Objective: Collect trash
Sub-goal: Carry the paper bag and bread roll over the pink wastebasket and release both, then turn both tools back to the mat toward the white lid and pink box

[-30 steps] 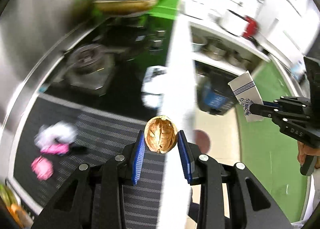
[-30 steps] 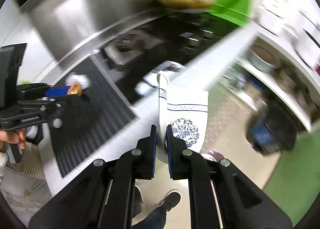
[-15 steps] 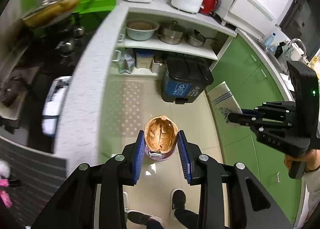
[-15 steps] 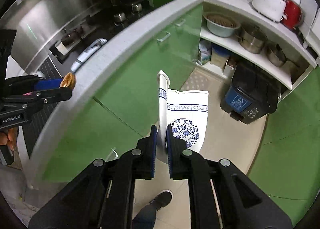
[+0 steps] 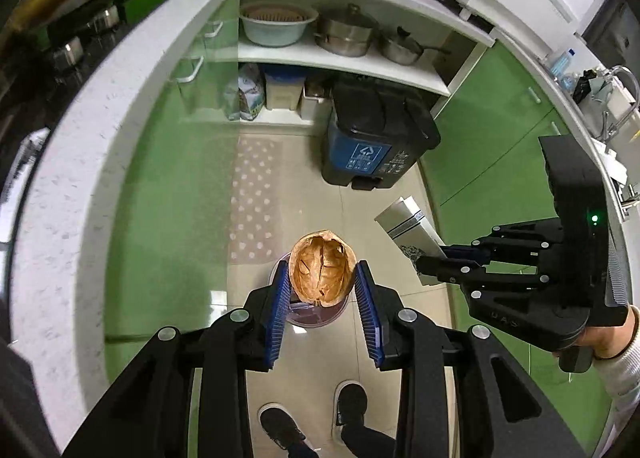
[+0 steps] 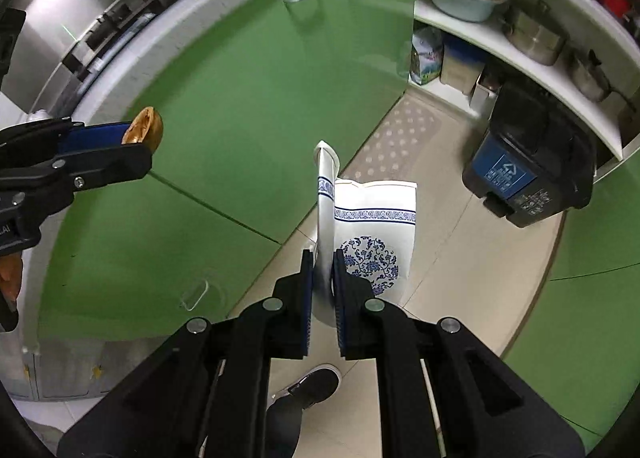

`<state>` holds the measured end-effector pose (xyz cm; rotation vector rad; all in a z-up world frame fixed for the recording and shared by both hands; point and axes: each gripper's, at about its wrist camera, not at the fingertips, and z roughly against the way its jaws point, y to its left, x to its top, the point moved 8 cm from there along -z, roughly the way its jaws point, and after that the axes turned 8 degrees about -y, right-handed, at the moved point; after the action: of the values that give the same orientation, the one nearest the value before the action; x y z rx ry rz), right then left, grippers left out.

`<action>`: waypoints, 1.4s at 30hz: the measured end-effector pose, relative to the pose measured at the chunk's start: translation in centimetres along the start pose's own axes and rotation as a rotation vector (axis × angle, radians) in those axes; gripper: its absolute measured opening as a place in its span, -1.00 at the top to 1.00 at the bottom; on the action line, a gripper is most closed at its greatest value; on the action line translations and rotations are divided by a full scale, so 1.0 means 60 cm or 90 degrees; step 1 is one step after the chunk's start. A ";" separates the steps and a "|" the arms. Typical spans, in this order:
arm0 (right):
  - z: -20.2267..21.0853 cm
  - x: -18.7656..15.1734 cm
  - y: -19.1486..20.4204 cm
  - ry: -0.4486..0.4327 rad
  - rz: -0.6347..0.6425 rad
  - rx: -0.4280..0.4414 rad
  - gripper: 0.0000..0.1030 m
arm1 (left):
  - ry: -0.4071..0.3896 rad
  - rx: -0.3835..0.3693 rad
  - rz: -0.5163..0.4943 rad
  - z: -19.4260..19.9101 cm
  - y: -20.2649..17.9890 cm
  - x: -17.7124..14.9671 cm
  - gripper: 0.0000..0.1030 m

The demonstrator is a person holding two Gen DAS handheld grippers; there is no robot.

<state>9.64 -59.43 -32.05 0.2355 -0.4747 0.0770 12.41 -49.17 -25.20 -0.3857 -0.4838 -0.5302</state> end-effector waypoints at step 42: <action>0.062 -0.080 -0.167 -0.046 -0.171 -0.101 -0.86 | 0.073 -0.049 -0.080 -0.177 -0.060 -0.005 -0.89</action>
<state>5.04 -70.14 -33.11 0.1453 -0.5150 -0.2313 13.71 -56.89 -33.25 -0.3981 -0.3786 -0.6908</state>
